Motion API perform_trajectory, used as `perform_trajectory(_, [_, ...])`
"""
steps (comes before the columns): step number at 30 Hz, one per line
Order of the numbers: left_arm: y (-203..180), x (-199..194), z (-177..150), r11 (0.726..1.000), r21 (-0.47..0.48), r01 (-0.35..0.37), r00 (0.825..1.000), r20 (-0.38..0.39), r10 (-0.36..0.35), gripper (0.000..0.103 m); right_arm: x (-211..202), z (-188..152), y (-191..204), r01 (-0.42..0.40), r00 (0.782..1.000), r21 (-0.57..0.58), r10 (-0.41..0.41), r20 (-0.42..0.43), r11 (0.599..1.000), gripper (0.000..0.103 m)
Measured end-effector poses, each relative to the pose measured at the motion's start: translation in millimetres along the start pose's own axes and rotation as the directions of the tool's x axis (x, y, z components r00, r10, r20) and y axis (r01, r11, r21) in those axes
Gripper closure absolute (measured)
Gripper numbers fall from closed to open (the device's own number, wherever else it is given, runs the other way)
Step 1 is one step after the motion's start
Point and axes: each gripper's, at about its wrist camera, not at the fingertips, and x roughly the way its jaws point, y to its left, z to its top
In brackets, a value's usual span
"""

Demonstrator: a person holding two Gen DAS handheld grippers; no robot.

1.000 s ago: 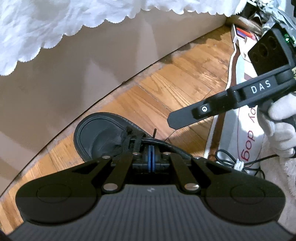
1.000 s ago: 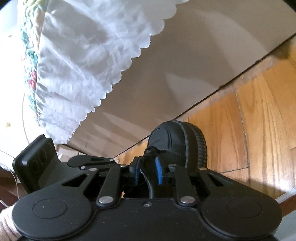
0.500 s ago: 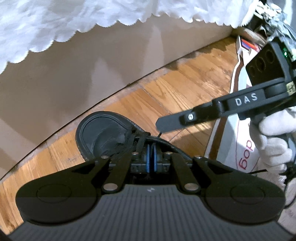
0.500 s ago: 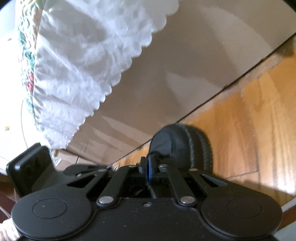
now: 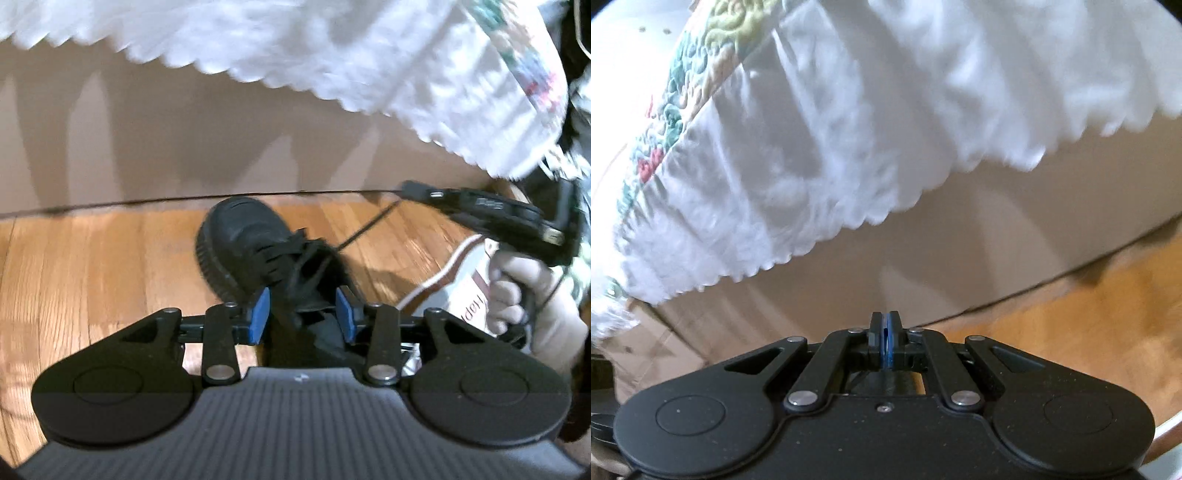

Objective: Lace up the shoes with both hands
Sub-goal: 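Open both tools and lift them away from the sneaker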

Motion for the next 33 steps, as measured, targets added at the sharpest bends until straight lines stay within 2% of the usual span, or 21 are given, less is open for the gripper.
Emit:
perform_trajectory(3, [9,2,-6,0.999,-0.036,0.003,1.000,-0.007,-0.004,0.064,-11,7,3,0.091,0.995,-0.102,-0.086,0.056,0.991,0.100])
perform_trajectory(8, [7,16,-9,1.000,0.016,-0.009,0.999,-0.048,0.010,0.063,-20,12,2,0.192,0.979,-0.190,-0.175,0.101,0.963,0.100])
perform_trajectory(13, [0,27,-10,0.999,0.041,-0.001,0.998,-0.060,0.004,0.062,-26,13,7,0.345,0.937,-0.299,-0.311,0.156,0.890,0.100])
perform_trajectory(17, [-3,37,-10,0.998,0.059,-0.006,0.996,-0.083,0.011,0.062,-23,12,-1,0.373,0.928,-0.302,-0.351,0.126,0.877,0.100])
perform_trajectory(20, [5,45,-12,0.999,0.021,-0.029,0.996,-0.082,0.031,0.056,-20,9,-3,0.389,0.921,-0.310,-0.373,0.111,0.868,0.100])
perform_trajectory(22, [11,48,-10,0.999,-0.029,-0.021,0.996,-0.082,0.018,0.065,-20,8,-3,0.395,0.918,-0.314,-0.382,0.105,0.863,0.100])
perform_trajectory(23, [9,50,-9,1.000,-0.025,-0.014,0.997,-0.082,0.012,0.076,-19,8,-2,0.399,0.916,-0.317,-0.387,0.103,0.860,0.100])
perform_trajectory(24, [4,52,-7,1.000,0.010,-0.021,0.997,-0.078,0.022,0.082,-18,7,-3,0.404,0.914,-0.318,-0.393,0.100,0.858,0.100])
perform_trajectory(27, [-15,59,-3,0.983,0.159,-0.096,0.993,-0.055,0.106,0.084,-14,6,-5,0.413,0.910,-0.318,-0.405,0.093,0.854,0.100])
perform_trajectory(31, [-9,67,5,0.981,0.146,-0.126,0.991,-0.022,0.130,0.086,-7,5,-10,0.435,0.898,-0.297,-0.435,0.068,0.850,0.099])
perform_trajectory(33, [-9,65,7,0.984,0.111,-0.137,0.990,-0.012,0.140,0.086,4,3,-18,0.416,0.898,-0.280,-0.439,-0.022,0.865,0.092])
